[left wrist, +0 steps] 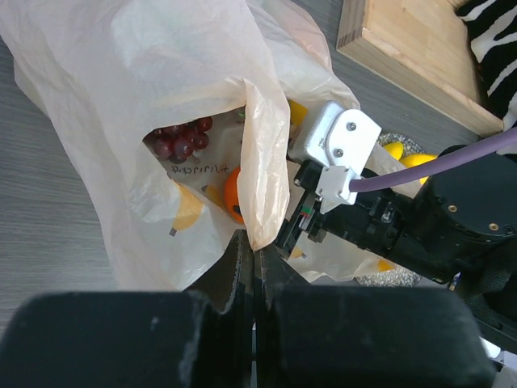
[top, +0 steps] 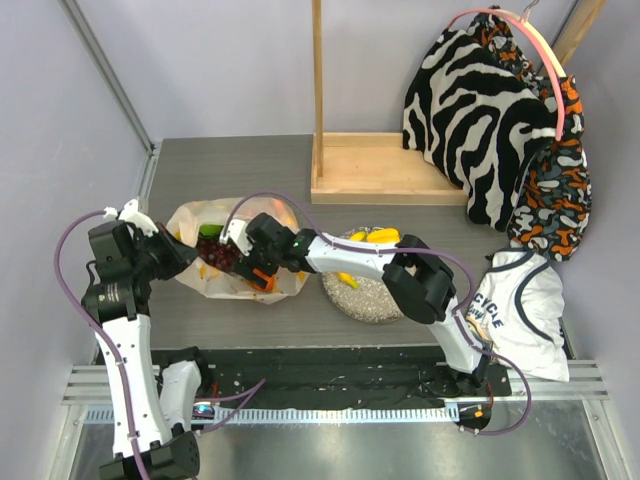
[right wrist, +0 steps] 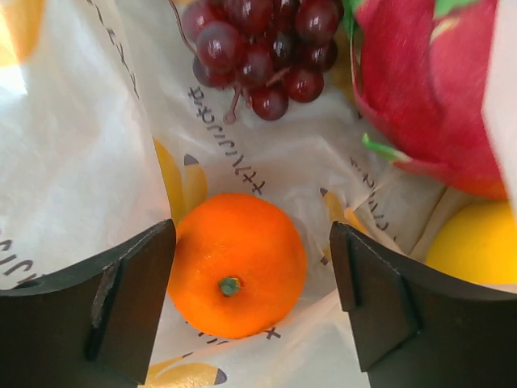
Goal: Take the fake fruits out of the plastic bag
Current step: Take out the fake fruit from the plastic bag.
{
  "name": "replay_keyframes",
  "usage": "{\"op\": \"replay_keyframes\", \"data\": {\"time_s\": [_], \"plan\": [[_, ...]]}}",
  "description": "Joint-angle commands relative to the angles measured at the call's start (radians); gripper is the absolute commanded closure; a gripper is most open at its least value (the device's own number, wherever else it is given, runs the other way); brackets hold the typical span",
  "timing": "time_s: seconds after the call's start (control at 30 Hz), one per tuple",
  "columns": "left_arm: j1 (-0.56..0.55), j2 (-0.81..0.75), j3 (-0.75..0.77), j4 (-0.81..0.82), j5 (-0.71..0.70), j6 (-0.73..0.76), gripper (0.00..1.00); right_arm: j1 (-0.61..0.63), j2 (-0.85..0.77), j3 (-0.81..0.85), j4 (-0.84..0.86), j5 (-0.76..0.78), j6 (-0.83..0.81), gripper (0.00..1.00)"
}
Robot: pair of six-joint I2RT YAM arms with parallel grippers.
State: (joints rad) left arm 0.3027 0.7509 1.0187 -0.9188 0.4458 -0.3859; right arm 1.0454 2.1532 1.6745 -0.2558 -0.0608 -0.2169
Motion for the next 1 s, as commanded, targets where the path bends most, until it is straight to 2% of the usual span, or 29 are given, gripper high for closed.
{"op": "replay_keyframes", "data": {"time_s": [0.0, 0.27, 0.3, 0.33, 0.43, 0.5, 0.6, 0.73, 0.9, 0.97], "plan": [[0.013, -0.015, -0.006, 0.023, 0.017, -0.002, 1.0, 0.013, -0.018, -0.036, 0.039, 0.026, 0.01, 0.13], [0.019, -0.01, -0.022, 0.041, 0.039, -0.021, 1.0, 0.041, -0.03, -0.099, 0.036, 0.056, -0.019, 0.09], [0.019, -0.005, -0.022, 0.043, 0.044, -0.022, 1.0, 0.044, -0.032, -0.098, 0.036, 0.055, -0.032, 0.1], [0.019, -0.004, -0.022, 0.044, 0.045, -0.025, 1.0, 0.042, -0.035, -0.095, 0.032, 0.053, -0.041, 0.2], [0.018, 0.001, -0.011, 0.044, 0.048, -0.025, 1.0, 0.044, -0.072, -0.061, 0.018, 0.053, -0.073, 0.29], [0.015, 0.001, -0.008, 0.043, 0.05, -0.025, 1.0, 0.044, -0.124, -0.019, 0.004, 0.038, -0.1, 0.32], [0.013, 0.005, -0.009, 0.044, 0.051, -0.025, 1.0, 0.044, -0.211, 0.031, -0.025, -0.01, -0.127, 0.33], [0.013, 0.01, -0.014, 0.054, 0.054, -0.03, 1.0, 0.038, -0.276, 0.154, -0.172, -0.124, -0.131, 0.34], [0.013, 0.01, -0.014, 0.06, 0.057, -0.038, 1.0, 0.022, -0.387, 0.171, -0.292, -0.166, -0.128, 0.34], [0.013, 0.007, -0.009, 0.055, 0.057, -0.036, 1.0, 0.008, -0.479, 0.098, -0.307, -0.143, -0.136, 0.34]]}}
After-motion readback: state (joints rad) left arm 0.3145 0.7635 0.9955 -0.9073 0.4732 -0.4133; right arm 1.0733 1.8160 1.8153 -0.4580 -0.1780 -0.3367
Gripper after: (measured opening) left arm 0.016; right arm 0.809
